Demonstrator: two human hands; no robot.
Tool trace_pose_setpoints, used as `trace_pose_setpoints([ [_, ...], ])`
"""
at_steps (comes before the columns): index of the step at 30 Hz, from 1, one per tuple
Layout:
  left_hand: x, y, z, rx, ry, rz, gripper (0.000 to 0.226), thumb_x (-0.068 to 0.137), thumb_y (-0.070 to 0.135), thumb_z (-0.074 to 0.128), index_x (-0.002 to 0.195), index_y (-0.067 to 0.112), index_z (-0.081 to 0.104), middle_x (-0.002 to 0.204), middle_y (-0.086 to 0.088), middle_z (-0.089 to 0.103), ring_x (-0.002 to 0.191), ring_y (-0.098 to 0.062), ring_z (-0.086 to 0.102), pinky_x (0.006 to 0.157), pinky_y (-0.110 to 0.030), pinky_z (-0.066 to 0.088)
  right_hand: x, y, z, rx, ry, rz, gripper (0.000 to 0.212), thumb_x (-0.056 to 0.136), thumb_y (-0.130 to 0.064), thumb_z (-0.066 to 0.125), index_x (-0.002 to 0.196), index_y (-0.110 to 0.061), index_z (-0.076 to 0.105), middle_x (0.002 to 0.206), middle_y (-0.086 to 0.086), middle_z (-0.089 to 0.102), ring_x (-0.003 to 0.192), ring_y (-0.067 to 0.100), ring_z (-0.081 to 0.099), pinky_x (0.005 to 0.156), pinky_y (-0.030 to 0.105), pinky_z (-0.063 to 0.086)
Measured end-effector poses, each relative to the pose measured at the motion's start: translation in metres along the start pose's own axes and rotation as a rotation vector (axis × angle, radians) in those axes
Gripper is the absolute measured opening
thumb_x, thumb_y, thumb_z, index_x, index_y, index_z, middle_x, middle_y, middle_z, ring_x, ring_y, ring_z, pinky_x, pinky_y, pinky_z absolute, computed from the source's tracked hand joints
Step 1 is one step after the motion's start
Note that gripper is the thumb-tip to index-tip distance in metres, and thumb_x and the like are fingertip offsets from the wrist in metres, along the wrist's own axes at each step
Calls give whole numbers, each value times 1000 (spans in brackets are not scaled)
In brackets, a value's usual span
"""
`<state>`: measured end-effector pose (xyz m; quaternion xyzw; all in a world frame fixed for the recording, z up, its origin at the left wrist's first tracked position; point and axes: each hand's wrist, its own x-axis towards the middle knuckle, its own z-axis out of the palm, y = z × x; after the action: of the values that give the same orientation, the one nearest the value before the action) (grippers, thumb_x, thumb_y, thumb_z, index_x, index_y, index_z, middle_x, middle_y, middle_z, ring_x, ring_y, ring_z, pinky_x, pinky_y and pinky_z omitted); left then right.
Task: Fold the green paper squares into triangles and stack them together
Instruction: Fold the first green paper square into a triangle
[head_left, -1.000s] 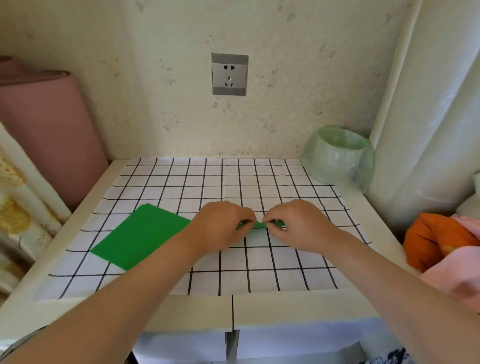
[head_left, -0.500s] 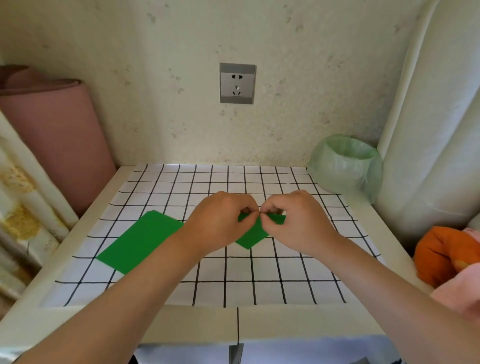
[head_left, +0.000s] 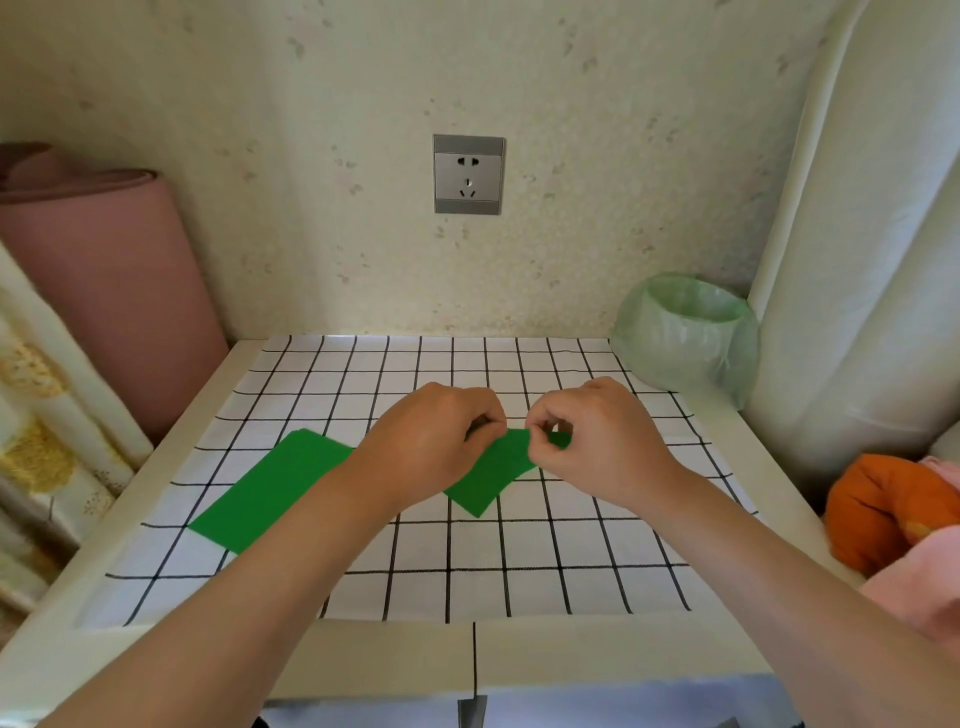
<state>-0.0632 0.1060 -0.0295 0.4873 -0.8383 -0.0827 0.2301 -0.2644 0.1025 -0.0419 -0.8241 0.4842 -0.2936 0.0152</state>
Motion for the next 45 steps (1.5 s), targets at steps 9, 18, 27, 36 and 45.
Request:
trace_pose_setpoints([
  [9, -2, -15, -21, 90, 9, -88, 12, 97, 30, 54, 93, 29, 65, 80, 16, 65, 68, -2, 54, 56, -16, 35, 3, 18, -9, -28, -33, 32, 13, 76, -19, 67, 71, -31, 65, 54, -29, 45, 49, 6, 53, 64, 14, 37],
  [18, -5, -14, -22, 47, 43, -106, 11, 94, 29, 57, 90, 32, 66, 76, 15, 66, 65, -4, 57, 57, -23, 43, 5, 15, -13, 97, 78, 33, 19, 85, -38, 58, 97, -27, 69, 93, -16, 68, 82, 4, 60, 77, 26, 45],
  [27, -7, -3, -8, -10, 93, -16, 12, 93, 30, 57, 99, 31, 68, 81, 17, 70, 59, -6, 55, 56, -24, 43, 8, -1, 1, 129, -51, -21, 13, 93, -31, 62, 93, -28, 75, 82, -21, 71, 71, 4, 63, 74, 22, 48],
  [36, -5, -9, -17, -129, 42, -38, 12, 85, 23, 64, 77, 28, 72, 68, 15, 69, 63, -5, 63, 61, -28, 53, 12, 1, -1, 236, -56, 58, 9, 91, -32, 67, 91, -31, 76, 83, -22, 72, 76, 3, 65, 74, 30, 53],
  [45, -19, -57, -45, -134, -35, -185, 17, 83, 15, 69, 71, 27, 71, 68, 14, 70, 66, -4, 66, 68, -24, 55, 17, 18, -14, 391, -49, 210, 13, 89, -21, 70, 84, -30, 77, 82, -24, 72, 83, -5, 65, 78, 16, 49],
])
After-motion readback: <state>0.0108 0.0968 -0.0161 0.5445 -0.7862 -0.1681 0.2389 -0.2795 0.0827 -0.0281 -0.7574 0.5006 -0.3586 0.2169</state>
